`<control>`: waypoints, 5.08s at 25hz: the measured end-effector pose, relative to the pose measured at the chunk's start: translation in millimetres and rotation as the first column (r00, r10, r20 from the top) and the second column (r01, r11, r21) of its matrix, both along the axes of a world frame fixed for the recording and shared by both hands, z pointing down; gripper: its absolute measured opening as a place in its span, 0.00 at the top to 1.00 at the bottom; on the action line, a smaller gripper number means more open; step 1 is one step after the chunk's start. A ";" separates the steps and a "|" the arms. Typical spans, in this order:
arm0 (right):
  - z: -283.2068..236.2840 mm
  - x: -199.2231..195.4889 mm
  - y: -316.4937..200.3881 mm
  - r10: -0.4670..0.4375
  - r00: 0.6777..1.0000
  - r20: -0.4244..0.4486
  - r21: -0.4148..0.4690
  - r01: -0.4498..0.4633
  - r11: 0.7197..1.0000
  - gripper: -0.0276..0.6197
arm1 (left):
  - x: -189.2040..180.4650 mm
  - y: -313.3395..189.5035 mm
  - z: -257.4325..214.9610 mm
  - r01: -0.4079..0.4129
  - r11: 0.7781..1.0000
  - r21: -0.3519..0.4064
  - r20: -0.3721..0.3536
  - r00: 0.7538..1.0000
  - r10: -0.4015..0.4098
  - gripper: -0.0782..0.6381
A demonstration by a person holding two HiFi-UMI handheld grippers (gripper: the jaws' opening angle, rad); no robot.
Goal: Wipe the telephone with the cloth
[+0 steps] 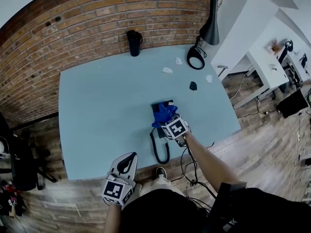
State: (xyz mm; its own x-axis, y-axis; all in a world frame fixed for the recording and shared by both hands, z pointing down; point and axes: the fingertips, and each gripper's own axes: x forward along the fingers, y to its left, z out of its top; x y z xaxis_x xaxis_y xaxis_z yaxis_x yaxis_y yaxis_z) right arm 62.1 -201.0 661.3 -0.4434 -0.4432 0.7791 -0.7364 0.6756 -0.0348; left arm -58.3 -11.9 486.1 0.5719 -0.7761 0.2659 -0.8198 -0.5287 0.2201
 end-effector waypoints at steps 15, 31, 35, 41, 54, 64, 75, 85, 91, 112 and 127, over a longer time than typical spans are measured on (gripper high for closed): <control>16.7 4.9 32.0 -0.006 0.999 0.036 -0.031 0.007 0.999 0.62 | 3.2 -1.3 5.0 -0.009 1.000 0.010 -0.013 1.000 0.009 0.89; 36.6 14.4 76.5 -0.009 0.999 0.036 -0.095 0.012 0.995 0.62 | 7.7 1.5 8.5 -0.017 1.000 0.009 -0.022 1.000 0.017 0.89; 40.4 16.3 83.9 -0.011 0.999 0.033 -0.114 0.014 0.993 0.62 | 10.0 2.8 8.7 -0.018 1.000 0.004 -0.020 1.000 0.018 0.89; 44.7 17.8 94.7 -0.035 0.999 0.011 -0.118 0.036 0.992 0.62 | 13.0 4.9 9.4 -0.023 1.000 -0.007 -0.020 1.000 0.022 0.89; -44.8 -17.1 46.3 -0.404 0.909 0.106 -0.148 0.416 0.897 0.61 | 8.1 14.6 17.4 -0.012 0.999 -0.047 -0.003 1.000 0.012 0.89; -65.8 -8.6 -72.1 -0.159 0.984 -0.080 0.199 0.172 0.965 0.61 | 6.9 17.8 18.1 0.000 0.998 -0.068 0.030 1.000 0.002 0.89; -33.5 9.9 -70.2 -0.121 0.989 -0.080 0.186 0.134 0.973 0.61 | 1.0 23.1 24.5 0.019 0.996 -0.082 0.033 0.999 -0.016 0.89; -31.6 18.6 -74.9 -0.061 0.997 -0.038 0.147 0.066 0.987 0.61 | 6.8 27.6 29.5 -0.006 0.997 -0.071 0.031 0.999 0.008 0.89; -30.8 25.4 -72.8 -0.007 0.999 0.037 0.100 0.003 0.995 0.61 | 4.1 27.1 29.2 -0.003 0.997 -0.071 0.029 1.000 0.005 0.89; 4.9 42.0 3.4 0.027 0.998 0.061 0.039 -0.029 0.999 0.61 | 19.7 32.5 28.5 -0.037 0.997 -0.063 0.009 0.999 0.038 0.89; 57.6 35.7 134.1 -0.283 0.958 -0.048 -0.310 0.255 0.916 0.60 | 30.0 29.9 16.5 -0.118 0.993 -0.007 0.010 0.993 0.118 0.89</control>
State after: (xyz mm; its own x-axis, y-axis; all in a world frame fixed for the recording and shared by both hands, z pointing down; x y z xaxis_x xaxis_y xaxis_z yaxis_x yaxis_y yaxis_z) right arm 97.8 -66.9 719.0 -0.4351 -0.0586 0.8985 -0.5375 0.8175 -0.2069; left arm -28.3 18.0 502.6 0.6566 -0.7015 0.2769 -0.7539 -0.6206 0.2155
